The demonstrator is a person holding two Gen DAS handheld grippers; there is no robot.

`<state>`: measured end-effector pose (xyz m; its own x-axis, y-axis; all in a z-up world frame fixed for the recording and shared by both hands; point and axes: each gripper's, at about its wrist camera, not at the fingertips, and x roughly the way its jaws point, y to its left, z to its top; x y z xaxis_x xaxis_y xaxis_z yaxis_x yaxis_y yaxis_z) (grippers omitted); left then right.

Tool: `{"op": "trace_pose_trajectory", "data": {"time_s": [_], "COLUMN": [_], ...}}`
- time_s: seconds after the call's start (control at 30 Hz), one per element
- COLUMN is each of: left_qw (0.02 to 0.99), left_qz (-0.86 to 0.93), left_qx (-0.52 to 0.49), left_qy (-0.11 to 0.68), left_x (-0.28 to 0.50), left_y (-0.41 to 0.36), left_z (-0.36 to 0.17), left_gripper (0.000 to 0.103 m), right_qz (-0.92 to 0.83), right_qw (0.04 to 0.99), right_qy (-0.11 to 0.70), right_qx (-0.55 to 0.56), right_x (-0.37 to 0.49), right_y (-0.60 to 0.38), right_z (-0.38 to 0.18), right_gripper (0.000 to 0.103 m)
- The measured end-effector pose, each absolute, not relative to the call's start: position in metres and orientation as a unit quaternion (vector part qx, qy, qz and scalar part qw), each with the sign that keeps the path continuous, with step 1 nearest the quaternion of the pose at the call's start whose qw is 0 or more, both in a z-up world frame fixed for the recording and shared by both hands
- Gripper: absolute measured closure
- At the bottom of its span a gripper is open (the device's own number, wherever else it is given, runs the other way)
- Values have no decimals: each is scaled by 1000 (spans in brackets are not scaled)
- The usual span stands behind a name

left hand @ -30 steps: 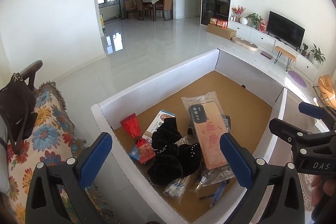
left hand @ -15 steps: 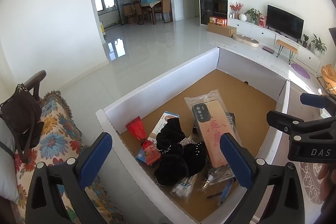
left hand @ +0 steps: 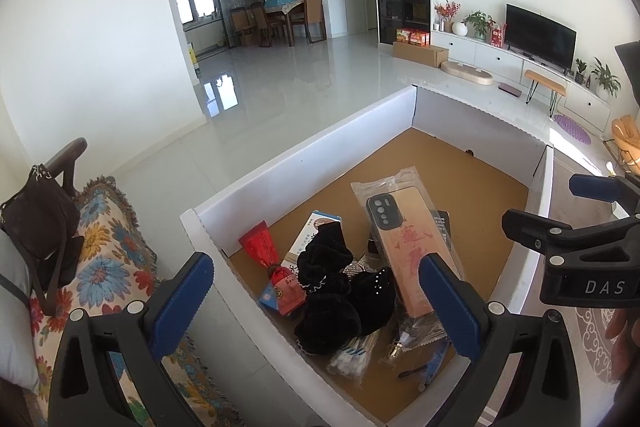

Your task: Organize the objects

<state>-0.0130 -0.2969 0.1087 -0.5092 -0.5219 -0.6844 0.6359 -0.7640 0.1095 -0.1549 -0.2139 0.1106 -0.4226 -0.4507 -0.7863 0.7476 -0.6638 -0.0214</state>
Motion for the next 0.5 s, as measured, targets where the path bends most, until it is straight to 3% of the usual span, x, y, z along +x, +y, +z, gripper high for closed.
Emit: {"op": "trace_pose_trajectory", "data": {"time_s": [0.33, 0.5], "left_qw": [319, 341], "left_qz": [-863, -874], "left_qx": [376, 331], "left_qy": [108, 98], "left_x": [-16, -8], "left_y": [-308, -302], "left_z": [105, 115], "left_gripper": [0, 0], "right_qz": [-822, -823], "right_qw": [364, 364], "right_qy": [188, 183], "right_qx": [394, 396], "right_x": [-154, -157], "right_y": [-217, -217], "right_z": [110, 110], "right_gripper": [0, 0]}}
